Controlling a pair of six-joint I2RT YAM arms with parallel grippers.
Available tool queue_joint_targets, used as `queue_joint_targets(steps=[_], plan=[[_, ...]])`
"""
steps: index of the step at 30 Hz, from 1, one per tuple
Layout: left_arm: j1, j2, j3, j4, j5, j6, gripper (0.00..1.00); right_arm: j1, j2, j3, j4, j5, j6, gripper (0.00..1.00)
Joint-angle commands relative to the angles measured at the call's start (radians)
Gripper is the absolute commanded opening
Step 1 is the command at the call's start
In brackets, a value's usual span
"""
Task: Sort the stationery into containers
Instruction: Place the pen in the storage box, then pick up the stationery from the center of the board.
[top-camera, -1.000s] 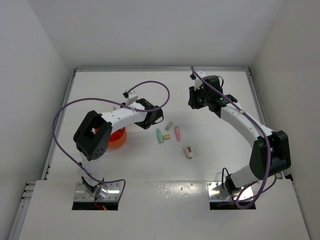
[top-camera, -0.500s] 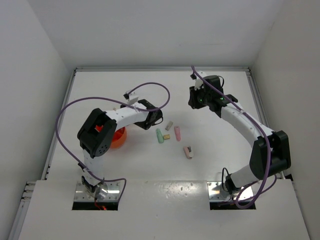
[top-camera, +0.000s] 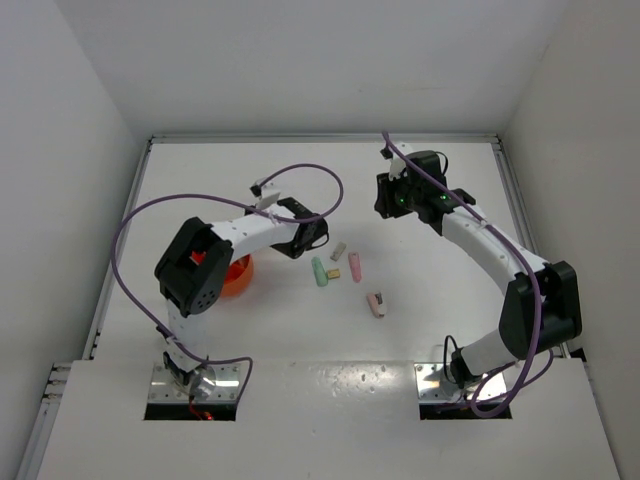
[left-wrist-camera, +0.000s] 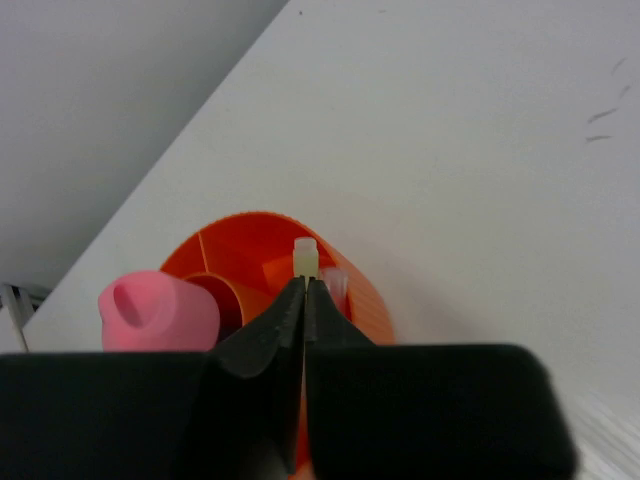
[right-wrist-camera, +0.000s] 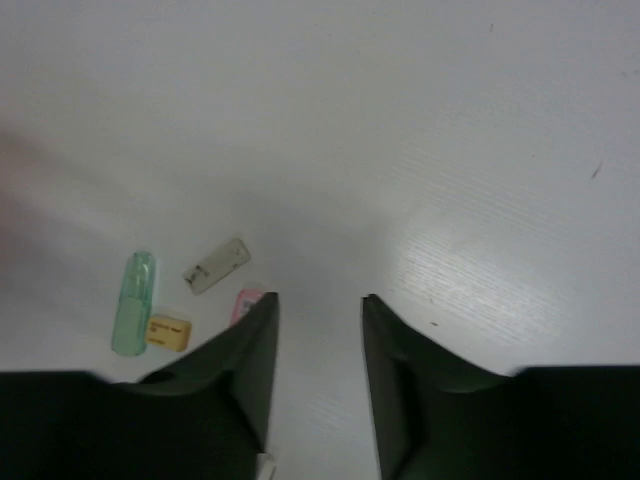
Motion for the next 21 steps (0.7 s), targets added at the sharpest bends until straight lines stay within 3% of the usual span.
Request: queue_joint_targets(steps=[1,2,3,4,5,6,8,9,11,12,14,15,18,21], plan=[[-0.087,-0.089,0.135,-0.006,-0.011,0.092,0.02,-0.005,0.003,0.003,0.024,-0.003,-0.03,0.44],[-0.145,-0.1,0.168,0.097,0.011,0.179,0.0,-0.005,0.003,0.012,0.015,-0.003,-0.048,0.67],[-0.175,-0.109,0.191,0.182,0.049,0.454,0.0,-0.005,0.012,0.023,-0.001,-0.003,-0.067,0.73],[-0.203,-0.123,0.202,0.281,0.108,0.604,0.0,-0.005,0.012,0.032,-0.016,-0.021,-0.109,0.76],[-0.24,-0.142,0.184,0.384,0.311,0.739,0.0,-0.005,0.034,0.052,-0.057,-0.055,-0.131,0.75],[-0.24,-0.164,0.168,0.465,0.435,0.828,0.09,-0.005,0.034,0.052,-0.077,-0.081,-0.154,0.62],[-0.23,-0.212,0.142,0.566,0.712,0.872,0.41,-0.005,0.048,0.066,-0.093,-0.101,-0.186,0.05],[-0.207,-0.221,0.122,0.566,0.747,0.843,0.52,-0.005,0.048,0.066,-0.104,-0.101,-0.186,0.0],[-0.191,-0.25,0.061,0.566,0.778,0.731,0.66,-0.005,0.048,0.066,-0.095,-0.078,-0.186,0.0],[-0.173,-0.259,0.037,0.566,0.801,0.692,0.7,-0.005,0.057,0.066,-0.094,-0.069,-0.176,0.31],[-0.153,-0.259,-0.006,0.566,0.839,0.583,0.7,-0.005,0.069,0.077,-0.094,-0.029,-0.165,0.57],[-0.153,-0.259,-0.043,0.577,0.868,0.558,0.71,-0.005,0.081,0.077,-0.094,-0.029,-0.153,0.62],[-0.125,-0.236,-0.08,0.613,0.91,0.524,0.69,-0.005,0.091,0.077,-0.085,-0.014,-0.142,0.6],[-0.096,-0.177,-0.103,0.678,0.997,0.554,0.52,-0.005,0.091,0.077,-0.085,-0.005,-0.133,0.55]])
